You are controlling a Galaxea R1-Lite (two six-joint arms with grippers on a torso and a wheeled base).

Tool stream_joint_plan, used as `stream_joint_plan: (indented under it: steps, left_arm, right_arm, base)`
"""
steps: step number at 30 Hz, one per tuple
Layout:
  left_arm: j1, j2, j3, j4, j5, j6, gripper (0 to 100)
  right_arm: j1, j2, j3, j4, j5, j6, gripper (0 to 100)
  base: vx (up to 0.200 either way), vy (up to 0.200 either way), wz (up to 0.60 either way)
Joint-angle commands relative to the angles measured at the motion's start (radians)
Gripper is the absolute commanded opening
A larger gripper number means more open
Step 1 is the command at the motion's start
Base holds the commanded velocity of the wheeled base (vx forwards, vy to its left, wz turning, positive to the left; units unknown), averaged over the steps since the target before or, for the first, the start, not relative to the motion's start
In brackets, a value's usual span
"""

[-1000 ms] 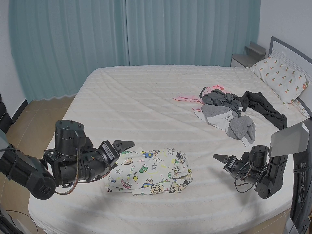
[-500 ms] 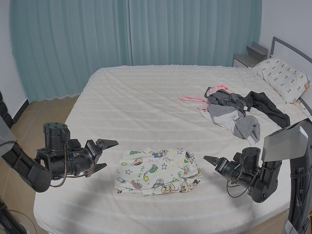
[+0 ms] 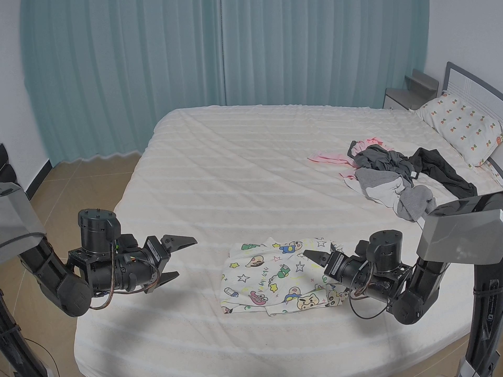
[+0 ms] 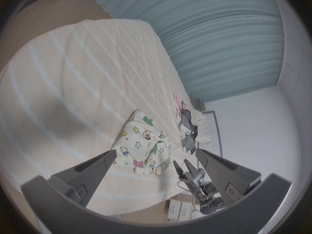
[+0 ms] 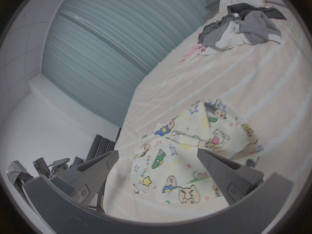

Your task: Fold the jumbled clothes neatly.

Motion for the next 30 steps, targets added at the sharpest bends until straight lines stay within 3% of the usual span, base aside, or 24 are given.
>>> stream_joint_plan:
  steps: [1,2,3,5,10,16,25,26,30]
  left_arm:
    - [0.023,0.082,0.055,-0.11,-0.058,0.002,100]
    - [0.025,0.085,0.055,-0.115,-0.058,0.002,100]
    - [0.025,0.116,0.065,-0.159,-0.058,0.005,100]
    - [0.025,0.145,0.071,-0.21,-0.055,0.005,100]
    - [0.023,0.175,0.088,-0.264,-0.054,0.006,100]
    - [0.023,0.189,0.086,-0.267,-0.054,0.011,100]
    - [0.022,0.197,0.086,-0.271,-0.054,0.013,100]
    - [0.022,0.197,0.086,-0.271,-0.054,0.013,100]
    - [0.02,0.197,0.088,-0.271,-0.052,0.014,100]
  right_arm:
    - [0.027,0.008,-0.178,0.177,-0.041,-0.101,100]
    - [0.027,0.01,-0.181,0.182,-0.044,-0.107,100]
    - [0.024,0.016,-0.21,0.231,-0.071,-0.181,100]
    - [0.023,0.027,-0.23,0.262,-0.096,-0.248,100]
    - [0.015,0.057,-0.254,0.283,-0.093,-0.383,100]
    - [0.038,0.139,-0.306,0.289,-0.099,-0.454,100]
    - [0.032,0.175,-0.323,0.317,-0.104,-0.477,100]
    - [0.032,0.175,-0.323,0.317,-0.104,-0.477,0]
    - [0.032,0.174,-0.32,0.314,-0.105,-0.487,0]
  base:
    - [0.0,0.0,0.0]
    - [0.0,0.0,0.0]
    - [0.0,0.0,0.0]
    - [0.0,0.0,0.0]
    - [0.0,0.0,0.0]
    - [0.0,0.0,0.0]
    - [0.0,0.0,0.0]
    - [0.0,0.0,0.0]
    - [0.0,0.0,0.0]
